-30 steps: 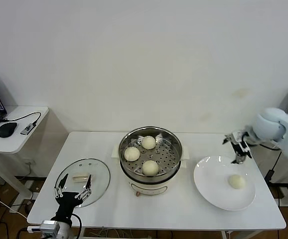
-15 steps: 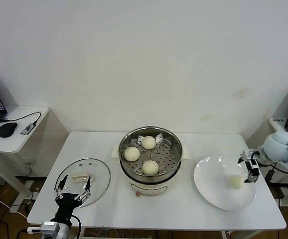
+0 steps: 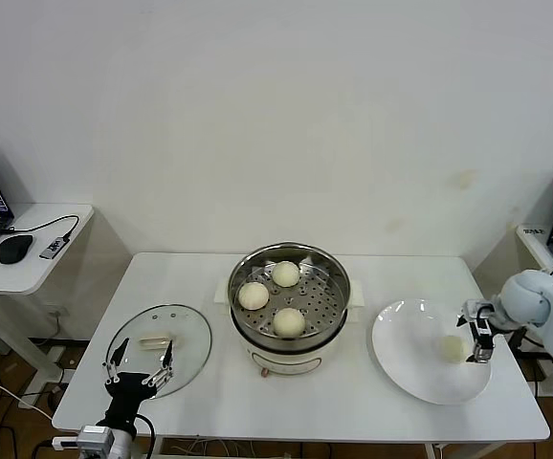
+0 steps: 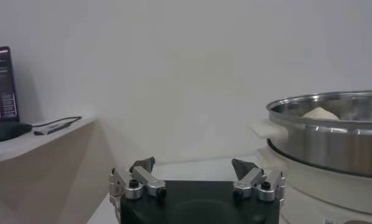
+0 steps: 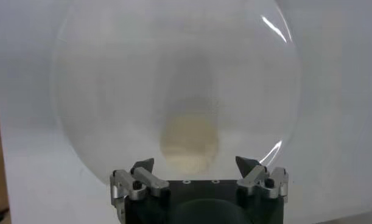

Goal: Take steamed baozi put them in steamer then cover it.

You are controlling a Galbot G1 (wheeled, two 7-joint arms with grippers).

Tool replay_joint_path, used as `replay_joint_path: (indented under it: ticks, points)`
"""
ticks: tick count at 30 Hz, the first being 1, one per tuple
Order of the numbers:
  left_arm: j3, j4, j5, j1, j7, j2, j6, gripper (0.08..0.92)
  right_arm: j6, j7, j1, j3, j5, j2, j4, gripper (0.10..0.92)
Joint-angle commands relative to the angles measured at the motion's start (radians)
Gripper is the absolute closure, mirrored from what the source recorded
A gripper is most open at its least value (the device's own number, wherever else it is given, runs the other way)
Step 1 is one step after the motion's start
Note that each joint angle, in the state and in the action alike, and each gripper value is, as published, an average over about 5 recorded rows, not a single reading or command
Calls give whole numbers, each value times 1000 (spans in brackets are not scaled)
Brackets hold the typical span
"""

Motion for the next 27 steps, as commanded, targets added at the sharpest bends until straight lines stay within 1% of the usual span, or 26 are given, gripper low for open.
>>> replay_joint_path:
  ticks: [1, 8, 11, 16, 20, 23, 27]
  points:
    - [-1, 2, 0, -1, 0, 0, 0, 177, -1, 5, -41, 35, -23, 66, -60, 203]
    - [4, 5, 2, -3, -1, -5, 0, 177, -11, 4, -39, 34, -30, 70, -64, 214]
    - [6, 7, 3, -4, -1, -6, 0, 177, -12, 1, -33, 34, -32, 64, -62, 249]
    - [8, 9, 3, -6, -1, -8, 0, 177, -15, -4, -23, 27, -29, 51, -52, 340]
    - [9, 10, 3, -7, -1, -8, -1, 177, -18, -8, -4, 14, -19, 41, -38, 391]
    - [9, 10, 3, -7, -1, -7, -1, 177, -31, -15, 57, -38, 14, 16, -1, 418]
    - [9, 6, 3, -9, -1, -5, 0, 177, -69, -26, 191, -149, 113, -33, 78, 430]
